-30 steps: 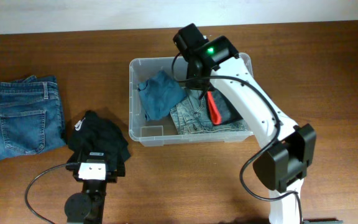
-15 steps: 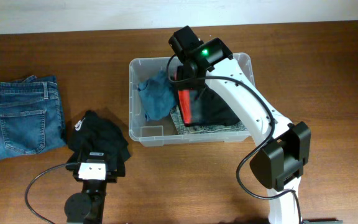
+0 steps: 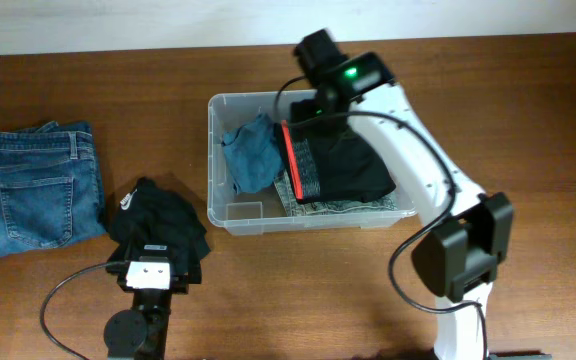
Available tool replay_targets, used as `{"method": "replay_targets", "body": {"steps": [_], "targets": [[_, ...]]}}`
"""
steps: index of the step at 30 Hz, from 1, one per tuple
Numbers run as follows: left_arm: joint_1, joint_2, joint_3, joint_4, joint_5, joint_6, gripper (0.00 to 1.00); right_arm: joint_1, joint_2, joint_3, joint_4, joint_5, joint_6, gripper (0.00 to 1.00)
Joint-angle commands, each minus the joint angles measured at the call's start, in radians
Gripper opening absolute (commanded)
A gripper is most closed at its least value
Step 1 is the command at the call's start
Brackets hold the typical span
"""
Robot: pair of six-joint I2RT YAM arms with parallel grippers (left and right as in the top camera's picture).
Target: Pack container
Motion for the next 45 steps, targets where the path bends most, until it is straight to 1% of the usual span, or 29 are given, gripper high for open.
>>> {"method": "replay_targets", "body": {"steps": [1, 2, 7, 9, 10, 13, 19, 23, 25, 27, 30, 31, 33, 36, 37, 39, 42, 44, 45], "targets": [[-0.005, -0.006, -0.005, 0.000, 0.001, 0.005, 0.99, -0.155, -0.167, 0.009, -0.046, 0.036, -0.031, 0.99], [-0.005, -0.006, -0.005, 0.000, 0.001, 0.005, 0.99, -0.189, -0.182, 0.009, -0.061, 0.051, -0.031, 0.98], [-0.005, -0.006, -0.005, 0.000, 0.001, 0.005, 0.99, -0.464, -0.231, 0.009, -0.205, 0.213, -0.031, 0.99], [-0.005, -0.006, -0.005, 0.000, 0.001, 0.005, 0.99, -0.610, -0.227, 0.008, -0.271, 0.257, -0.030, 0.99], [-0.005, -0.006, -0.005, 0.000, 0.001, 0.005, 0.99, -0.646, -0.225, 0.008, -0.271, 0.258, -0.030, 0.99], [-0.005, -0.006, -0.005, 0.000, 0.001, 0.005, 0.99, -0.841, -0.224, 0.008, -0.260, 0.257, -0.030, 0.99], [-0.005, -0.006, -0.005, 0.000, 0.001, 0.005, 0.99, -1.050, -0.224, 0.008, -0.261, 0.257, -0.030, 0.99], [-0.005, -0.006, -0.005, 0.000, 0.001, 0.005, 0.99, -1.118, -0.224, 0.008, -0.261, 0.257, -0.030, 0.99], [-0.004, -0.006, -0.005, 0.052, -0.031, 0.032, 0.99, -1.141, -0.224, 0.008, -0.261, 0.257, -0.030, 0.99], [-0.004, -0.006, -0.005, 0.085, -0.029, 0.031, 0.99, -1.149, -0.224, 0.008, -0.260, 0.257, -0.030, 0.99], [-0.003, -0.006, -0.005, 0.074, -0.023, 0.029, 0.99, -1.147, -0.224, 0.008, -0.261, 0.257, -0.030, 0.99], [-0.003, -0.006, -0.005, 0.068, 0.040, 0.027, 0.99, -1.147, -0.224, 0.008, -0.261, 0.257, -0.030, 0.99], [-0.003, -0.004, -0.004, 0.043, 0.110, 0.013, 0.99, -1.147, -0.224, 0.008, -0.261, 0.257, -0.030, 0.99], [-0.003, 0.021, 0.031, -0.048, 0.083, -0.076, 1.00, -1.147, -0.224, 0.008, -0.261, 0.257, -0.030, 0.99], [-0.003, 0.035, 0.054, -0.075, 0.078, -0.078, 0.99, -1.147, -0.224, 0.008, -0.261, 0.257, -0.030, 0.99], [-0.003, 0.092, 0.138, -0.121, 0.034, -0.078, 0.99, -1.147, -0.224, 0.008, -0.261, 0.257, -0.030, 0.99], [-0.003, 0.275, 0.358, -0.254, -0.067, -0.066, 0.99, -1.147, -0.224, 0.008, -0.261, 0.257, -0.030, 0.99], [0.004, 0.389, 0.463, -0.316, -0.071, -0.031, 0.99, -1.147, -0.224, 0.008, -0.261, 0.257, -0.030, 0.99], [0.023, 0.573, 0.632, -0.428, -0.065, -0.021, 0.99, -1.147, -0.224, 0.008, -0.261, 0.257, -0.030, 0.99]]}}
